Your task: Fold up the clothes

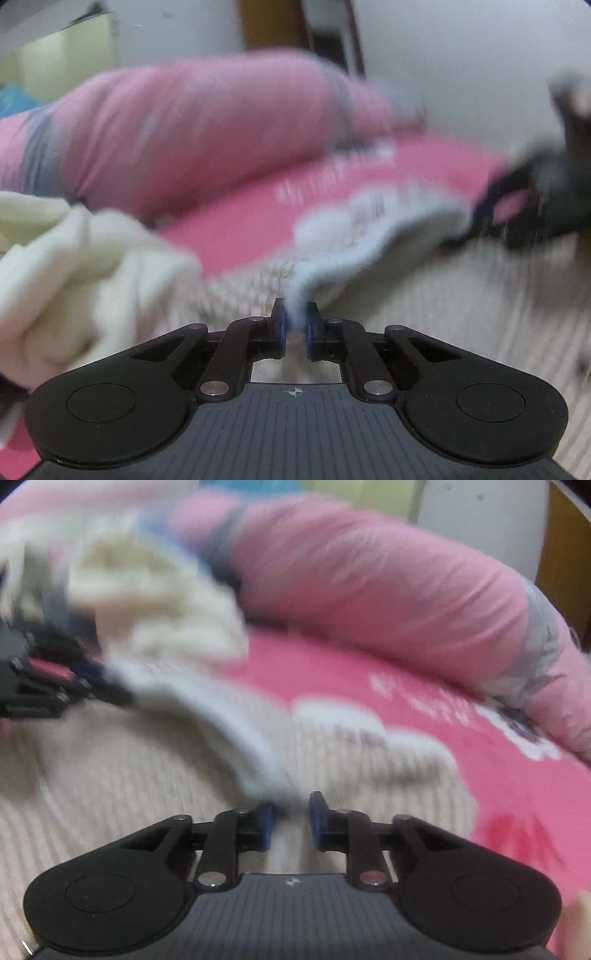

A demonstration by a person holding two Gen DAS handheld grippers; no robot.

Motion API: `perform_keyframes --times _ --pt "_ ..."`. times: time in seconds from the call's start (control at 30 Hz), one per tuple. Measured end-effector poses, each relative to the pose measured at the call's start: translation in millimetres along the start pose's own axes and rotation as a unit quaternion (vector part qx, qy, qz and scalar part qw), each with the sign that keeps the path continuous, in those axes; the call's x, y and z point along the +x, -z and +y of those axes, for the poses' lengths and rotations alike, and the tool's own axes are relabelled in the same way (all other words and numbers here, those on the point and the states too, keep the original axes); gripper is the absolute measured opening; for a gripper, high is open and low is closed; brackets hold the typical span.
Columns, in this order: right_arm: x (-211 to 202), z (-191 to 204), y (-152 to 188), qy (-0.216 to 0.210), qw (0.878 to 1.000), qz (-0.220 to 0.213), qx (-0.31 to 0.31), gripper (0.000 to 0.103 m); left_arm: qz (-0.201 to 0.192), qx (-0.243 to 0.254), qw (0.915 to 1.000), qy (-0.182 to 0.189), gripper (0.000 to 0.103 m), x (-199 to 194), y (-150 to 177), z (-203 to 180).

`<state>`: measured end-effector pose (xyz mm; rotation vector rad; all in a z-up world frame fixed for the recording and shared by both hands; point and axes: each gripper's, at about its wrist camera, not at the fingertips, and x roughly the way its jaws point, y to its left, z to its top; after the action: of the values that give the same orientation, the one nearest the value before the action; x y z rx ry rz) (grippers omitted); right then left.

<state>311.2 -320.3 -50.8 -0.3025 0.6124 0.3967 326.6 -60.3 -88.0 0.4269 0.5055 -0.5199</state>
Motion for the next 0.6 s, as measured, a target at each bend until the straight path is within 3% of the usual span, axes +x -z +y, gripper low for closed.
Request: perform_keyframes --times 0.07,0.2,0.33,0.4,0.5,0.53,0.6 --pt "-10.1 1.4 3.2 0.012 1.0 0.006 0.003 0.025 -0.001 0.001 1.0 0.005 0.011 -10.1 2.2 -0.4" --pt "-49.2 -11.5 0.5 0.019 0.999 -0.027 0.042 0.047 -0.024 -0.029 0.9988 0.031 0.015 -45.1 3.2 12.8" --pt "-73.8 -45.5 -5.0 -0.012 0.985 -0.067 0.157 0.049 -0.075 -0.066 0.995 0.009 0.027 -73.9 -6.8 24.6" --pt "-70.8 -69.1 -9.7 -0.036 0.964 -0.085 0.25 0.052 -0.092 -0.109 0.9898 -0.003 0.03 -68.1 -19.1 33.4" --pt "-34.5 -103.4 -11.7 -0.08 0.906 -0.051 0.413 0.062 -0.09 -0.167 0.9818 0.011 0.031 -39.4 -39.8 39.9" --pt "-17.9 -110.2 -9.2 -0.1 0.889 -0.035 0.446 0.063 -0.085 -0.171 0.9815 0.019 0.031 -28.6 -46.0 36.0" --pt "15.1 -120.8 -3.9 -0.127 0.858 -0.002 0.498 0.063 -0.066 -0.134 0.9885 0.023 0.032 -4.0 -50.6 18.2"
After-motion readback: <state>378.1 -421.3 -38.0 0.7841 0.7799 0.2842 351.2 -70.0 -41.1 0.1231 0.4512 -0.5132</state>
